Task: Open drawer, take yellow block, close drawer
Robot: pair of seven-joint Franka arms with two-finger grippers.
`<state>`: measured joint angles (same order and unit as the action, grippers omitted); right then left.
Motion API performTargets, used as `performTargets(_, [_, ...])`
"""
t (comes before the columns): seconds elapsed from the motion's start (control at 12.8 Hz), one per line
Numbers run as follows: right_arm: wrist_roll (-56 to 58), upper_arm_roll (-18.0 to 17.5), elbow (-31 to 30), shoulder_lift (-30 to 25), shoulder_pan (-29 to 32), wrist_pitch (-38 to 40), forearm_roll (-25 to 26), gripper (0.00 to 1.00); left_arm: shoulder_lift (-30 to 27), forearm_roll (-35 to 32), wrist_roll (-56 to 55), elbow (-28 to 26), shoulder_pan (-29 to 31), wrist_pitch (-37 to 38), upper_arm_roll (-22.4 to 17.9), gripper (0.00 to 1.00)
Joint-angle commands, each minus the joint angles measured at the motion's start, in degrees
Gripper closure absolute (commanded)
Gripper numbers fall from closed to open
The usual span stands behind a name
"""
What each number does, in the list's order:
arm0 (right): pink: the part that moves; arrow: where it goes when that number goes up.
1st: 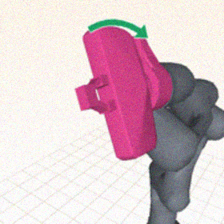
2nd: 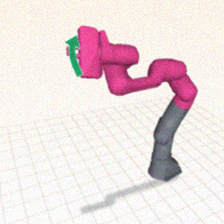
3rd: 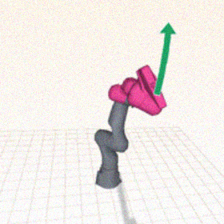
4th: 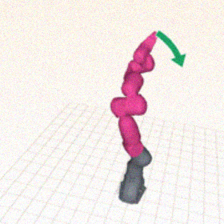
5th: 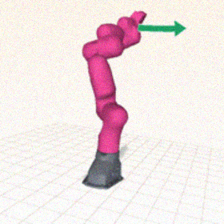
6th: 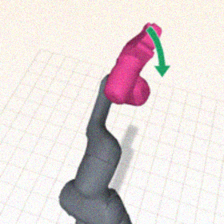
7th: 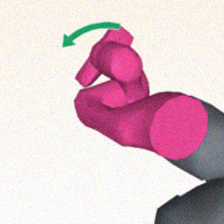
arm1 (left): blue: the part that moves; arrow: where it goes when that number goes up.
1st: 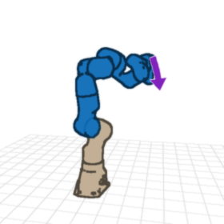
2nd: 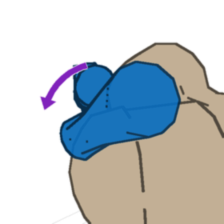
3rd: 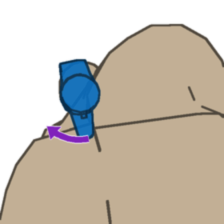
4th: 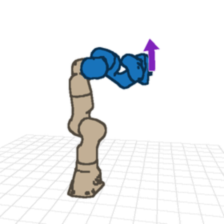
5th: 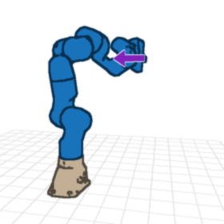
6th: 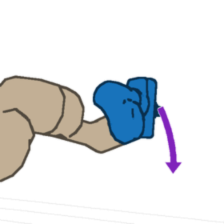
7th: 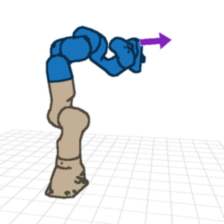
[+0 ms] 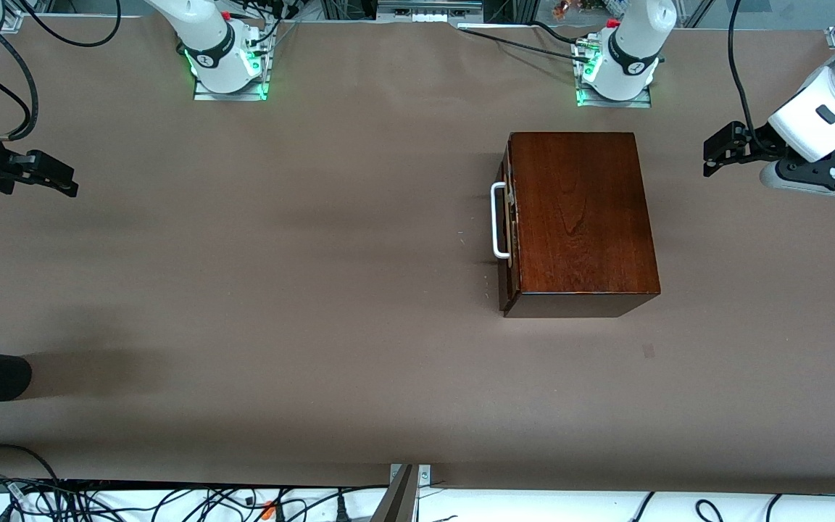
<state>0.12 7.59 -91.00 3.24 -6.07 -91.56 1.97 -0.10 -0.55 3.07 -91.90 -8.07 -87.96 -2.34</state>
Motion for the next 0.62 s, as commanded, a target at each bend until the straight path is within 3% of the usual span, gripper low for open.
performTargets(0.0, [-0.2, 0.0, -0.2, -1.2, 0.2, 0.2, -0.4, 0.00, 1.0, -0.9, 0.4, 2.1, 0.2, 1.5, 0.1, 0.00])
performTargets(0.55, [-0.2, 0.0, -0.2, -1.2, 0.2, 0.2, -0.4, 0.00, 1.7, -0.8, 0.4, 1.9, -0.5, 1.6, 0.1, 0.00])
